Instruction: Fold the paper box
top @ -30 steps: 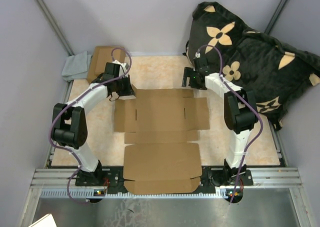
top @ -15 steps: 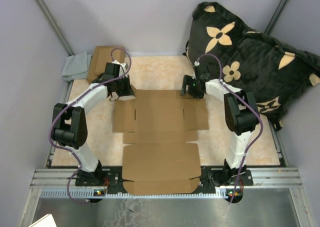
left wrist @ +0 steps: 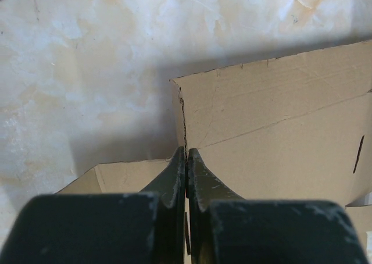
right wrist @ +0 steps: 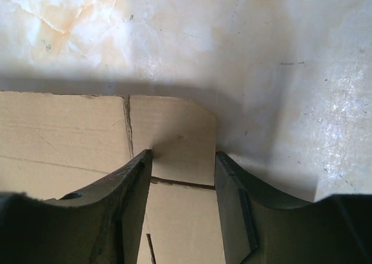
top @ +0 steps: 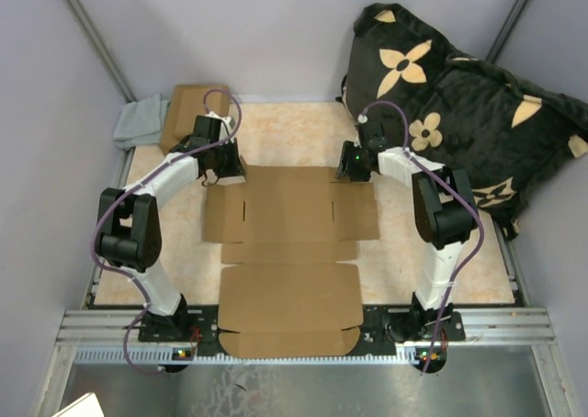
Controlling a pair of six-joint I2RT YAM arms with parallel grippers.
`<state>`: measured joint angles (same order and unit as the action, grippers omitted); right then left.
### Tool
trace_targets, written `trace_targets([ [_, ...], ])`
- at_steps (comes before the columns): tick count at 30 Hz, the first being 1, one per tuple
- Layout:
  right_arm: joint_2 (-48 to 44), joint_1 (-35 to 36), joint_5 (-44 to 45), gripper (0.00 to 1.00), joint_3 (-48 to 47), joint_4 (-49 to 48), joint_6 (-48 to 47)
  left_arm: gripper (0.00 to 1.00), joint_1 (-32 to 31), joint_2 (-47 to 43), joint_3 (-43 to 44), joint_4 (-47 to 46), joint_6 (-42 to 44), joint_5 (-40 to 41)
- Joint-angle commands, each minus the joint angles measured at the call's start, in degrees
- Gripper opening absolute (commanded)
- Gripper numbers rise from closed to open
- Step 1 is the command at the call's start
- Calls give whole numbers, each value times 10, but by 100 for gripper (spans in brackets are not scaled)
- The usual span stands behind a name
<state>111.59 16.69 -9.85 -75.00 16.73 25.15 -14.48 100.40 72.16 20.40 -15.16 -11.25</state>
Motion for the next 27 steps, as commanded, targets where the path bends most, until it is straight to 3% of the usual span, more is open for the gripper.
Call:
trace_targets([
  [1,-42,1,-1,45,-36,-11,3,0,-4,16,7,-13,-8,1],
  [11,-58,1,-9,40,-66,-3,3,0,-5,49,27,-14,-20,-1],
  [24,-2,21,-28,41,-110,18,-8,1,-5,61,47,-20,-24,-18],
  [27,-3,22,47,45,-111,42,7,0,-5,72,53,-10,-26,-7],
])
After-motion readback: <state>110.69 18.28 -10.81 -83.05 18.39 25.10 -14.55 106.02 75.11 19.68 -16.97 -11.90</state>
